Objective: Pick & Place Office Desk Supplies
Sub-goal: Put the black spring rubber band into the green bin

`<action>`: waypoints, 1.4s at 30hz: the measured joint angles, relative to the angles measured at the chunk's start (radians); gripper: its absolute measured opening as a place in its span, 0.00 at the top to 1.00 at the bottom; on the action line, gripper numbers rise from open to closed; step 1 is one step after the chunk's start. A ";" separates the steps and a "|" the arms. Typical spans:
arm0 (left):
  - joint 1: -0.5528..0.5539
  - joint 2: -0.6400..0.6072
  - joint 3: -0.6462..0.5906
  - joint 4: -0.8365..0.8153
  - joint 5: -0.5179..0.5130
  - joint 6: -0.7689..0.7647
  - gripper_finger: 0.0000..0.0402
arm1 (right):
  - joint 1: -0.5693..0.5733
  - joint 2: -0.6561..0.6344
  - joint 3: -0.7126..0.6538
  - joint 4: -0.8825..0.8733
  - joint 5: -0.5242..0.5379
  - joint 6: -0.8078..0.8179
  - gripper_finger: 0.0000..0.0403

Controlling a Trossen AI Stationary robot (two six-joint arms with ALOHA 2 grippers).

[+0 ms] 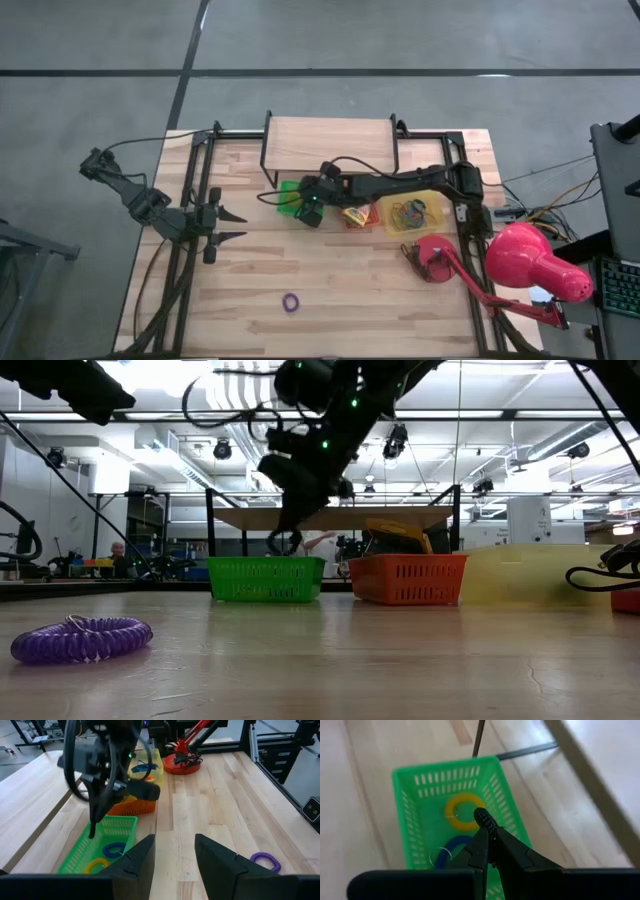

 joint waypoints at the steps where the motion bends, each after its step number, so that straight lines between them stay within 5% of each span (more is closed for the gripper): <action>1: 0.000 0.000 0.000 -0.001 0.000 0.000 0.65 | -0.005 0.009 0.000 0.001 -0.005 0.000 0.94; 42: 0.000 0.000 0.000 0.000 0.000 0.000 0.65 | -0.007 0.075 -0.005 0.045 -0.041 0.056 0.94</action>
